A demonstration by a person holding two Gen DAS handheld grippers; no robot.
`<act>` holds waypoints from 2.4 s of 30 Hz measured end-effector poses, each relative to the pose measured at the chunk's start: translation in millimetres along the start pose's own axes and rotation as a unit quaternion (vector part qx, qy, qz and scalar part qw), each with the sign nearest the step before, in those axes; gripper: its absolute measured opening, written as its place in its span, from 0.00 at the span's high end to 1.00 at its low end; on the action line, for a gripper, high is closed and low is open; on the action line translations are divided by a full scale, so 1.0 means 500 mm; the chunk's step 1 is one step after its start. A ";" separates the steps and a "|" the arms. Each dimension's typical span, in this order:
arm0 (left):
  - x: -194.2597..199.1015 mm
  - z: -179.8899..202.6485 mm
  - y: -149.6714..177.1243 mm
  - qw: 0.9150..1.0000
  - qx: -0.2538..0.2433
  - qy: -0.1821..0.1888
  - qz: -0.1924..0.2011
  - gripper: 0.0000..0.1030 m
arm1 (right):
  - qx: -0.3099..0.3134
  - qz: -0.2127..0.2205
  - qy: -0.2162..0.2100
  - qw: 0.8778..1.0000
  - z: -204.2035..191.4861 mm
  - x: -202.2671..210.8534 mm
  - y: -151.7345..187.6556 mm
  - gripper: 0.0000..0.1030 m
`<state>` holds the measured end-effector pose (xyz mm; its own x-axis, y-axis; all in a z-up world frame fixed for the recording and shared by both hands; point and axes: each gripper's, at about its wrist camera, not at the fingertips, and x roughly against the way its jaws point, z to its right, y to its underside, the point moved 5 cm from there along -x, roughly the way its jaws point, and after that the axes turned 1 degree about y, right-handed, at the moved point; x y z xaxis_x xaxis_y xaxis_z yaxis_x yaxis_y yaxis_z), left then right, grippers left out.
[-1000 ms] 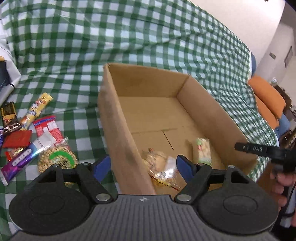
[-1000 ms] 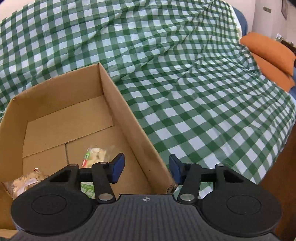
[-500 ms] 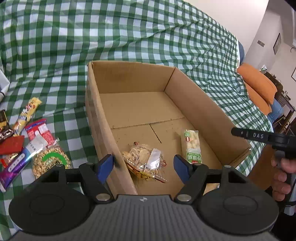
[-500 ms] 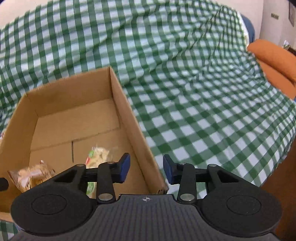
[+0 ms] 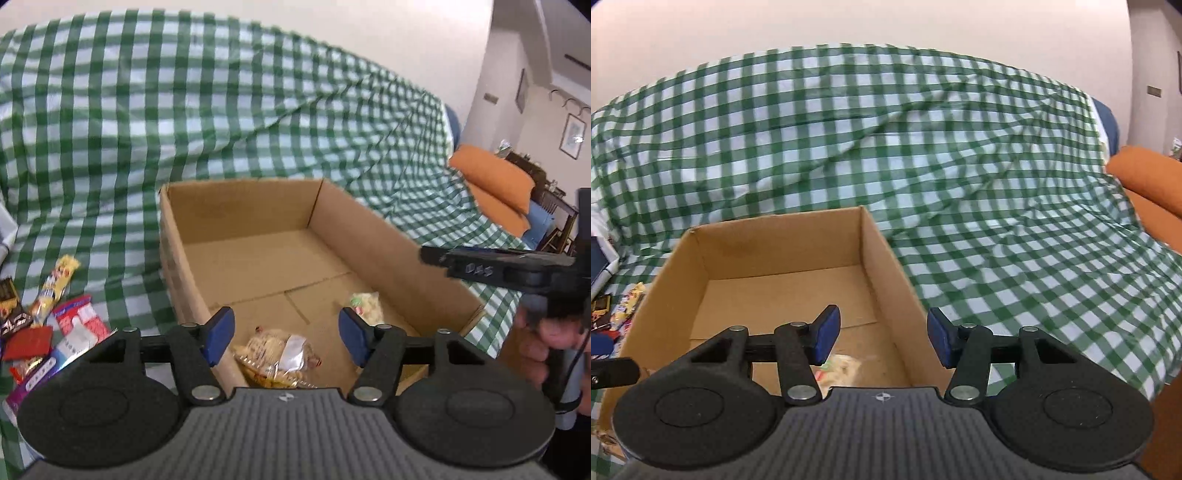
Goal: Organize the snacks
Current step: 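Withdraw both open tools from the box toward the snack pile, then grasp the purple cow-print candy bar with left tool while right tool grasps peanut cake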
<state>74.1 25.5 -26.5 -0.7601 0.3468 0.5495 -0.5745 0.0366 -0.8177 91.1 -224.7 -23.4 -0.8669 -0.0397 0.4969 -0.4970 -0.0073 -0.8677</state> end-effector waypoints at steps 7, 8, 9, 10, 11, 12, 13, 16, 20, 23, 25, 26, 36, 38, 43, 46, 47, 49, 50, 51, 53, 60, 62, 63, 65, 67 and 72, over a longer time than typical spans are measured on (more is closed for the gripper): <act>0.011 0.011 0.003 1.000 -0.004 0.018 0.011 0.35 | 0.007 -0.021 -0.022 1.000 -0.038 -0.010 0.004 0.31; 0.012 0.012 0.002 1.000 -0.007 0.018 0.014 0.35 | 0.007 -0.028 -0.030 0.999 -0.044 -0.011 0.005 0.30; 0.013 0.014 0.002 1.000 -0.010 0.017 0.016 0.35 | 0.008 -0.032 -0.036 0.999 -0.052 -0.012 0.006 0.29; 0.014 0.015 0.002 1.000 -0.011 0.018 0.016 0.35 | 0.011 -0.034 -0.041 0.999 -0.058 -0.011 0.007 0.27; 0.013 0.013 0.002 1.000 -0.009 0.019 0.015 0.35 | 0.014 -0.034 -0.046 0.998 -0.064 -0.010 0.007 0.26; 0.014 0.011 0.002 1.000 -0.006 0.023 0.013 0.35 | 0.017 -0.033 -0.050 0.998 -0.070 -0.009 0.007 0.22; 0.014 0.010 0.001 1.000 -0.003 0.025 0.012 0.35 | 0.018 -0.031 -0.052 0.998 -0.074 -0.007 0.006 0.21; 0.015 0.008 0.000 1.000 -0.004 0.025 0.009 0.35 | 0.025 -0.033 -0.054 0.998 -0.084 -0.009 0.005 0.21; 0.016 0.002 0.000 1.000 0.001 0.029 0.003 0.35 | 0.026 -0.039 -0.057 0.997 -0.096 -0.013 0.005 0.21; 0.020 -0.001 -0.002 1.000 0.002 0.026 0.006 0.35 | 0.026 -0.035 -0.061 0.997 -0.109 -0.010 0.003 0.21; 0.027 -0.012 -0.006 1.000 0.011 0.025 0.009 0.42 | 0.023 -0.032 -0.063 0.997 -0.117 -0.008 0.003 0.21; 0.030 -0.020 -0.008 1.000 0.018 0.022 0.009 0.50 | 0.023 -0.031 -0.065 0.997 -0.123 -0.006 0.003 0.21; 0.071 -0.169 -0.031 0.994 0.081 -0.072 -0.018 0.88 | 0.046 -0.012 -0.128 0.991 -0.227 0.022 0.005 0.60; 0.079 -0.238 -0.044 0.987 0.122 -0.097 -0.030 0.88 | 0.050 -0.003 -0.147 0.988 -0.252 0.033 0.001 0.61; 0.087 -0.399 -0.042 0.968 0.145 -0.189 -0.075 0.87 | 0.070 0.012 -0.198 0.978 -0.321 0.057 0.002 0.61; 0.092 -0.458 0.003 0.961 0.149 -0.220 -0.078 0.86 | 0.088 0.009 -0.227 0.970 -0.368 0.064 0.014 0.61; 0.090 -0.474 0.027 0.956 0.151 -0.232 -0.099 0.86 | 0.095 0.009 -0.236 0.967 -0.384 0.067 0.019 0.60; 0.096 -0.500 0.044 0.938 0.158 -0.280 -0.130 0.86 | 0.110 0.007 -0.255 0.961 -0.418 0.073 0.029 0.59; 0.102 -0.505 0.041 0.937 0.161 -0.285 -0.122 0.84 | 0.118 0.006 -0.263 0.957 -0.433 0.076 0.035 0.55; 0.107 -0.509 0.036 0.938 0.164 -0.283 -0.113 0.83 | 0.127 0.005 -0.270 0.954 -0.448 0.078 0.041 0.52; 0.106 -0.514 0.036 0.938 0.159 -0.287 -0.115 0.80 | 0.147 0.005 -0.280 0.949 -0.477 0.080 0.052 0.33; 0.081 -0.520 0.047 0.927 0.157 -0.305 -0.151 0.75 | 0.186 -0.025 -0.286 0.940 -0.556 0.045 0.091 0.22; 0.077 -0.521 0.047 0.927 0.154 -0.307 -0.151 0.69 | 0.195 -0.032 -0.285 0.938 -0.571 0.036 0.102 0.20; 0.077 -0.523 0.046 0.927 0.156 -0.307 -0.149 0.68 | 0.202 -0.031 -0.286 0.936 -0.581 0.034 0.106 0.19; 0.069 -0.531 0.048 0.927 0.174 -0.300 -0.143 0.68 | 0.218 -0.027 -0.281 0.934 -0.599 0.027 0.115 0.13; 0.072 -0.547 0.048 0.925 0.211 -0.288 -0.132 0.68 | 0.231 -0.032 -0.270 0.934 -0.617 0.011 0.125 0.12; 0.069 -0.583 0.058 0.914 0.274 -0.271 -0.125 0.68 | 0.232 -0.066 -0.245 0.939 -0.646 -0.042 0.144 0.10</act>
<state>119.7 311.7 -81.4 -0.5371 -0.1298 0.8335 -0.7041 -0.4752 -0.5277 61.3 98.2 -91.7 -0.6208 -0.4621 0.6333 -0.4305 -0.4742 -0.7680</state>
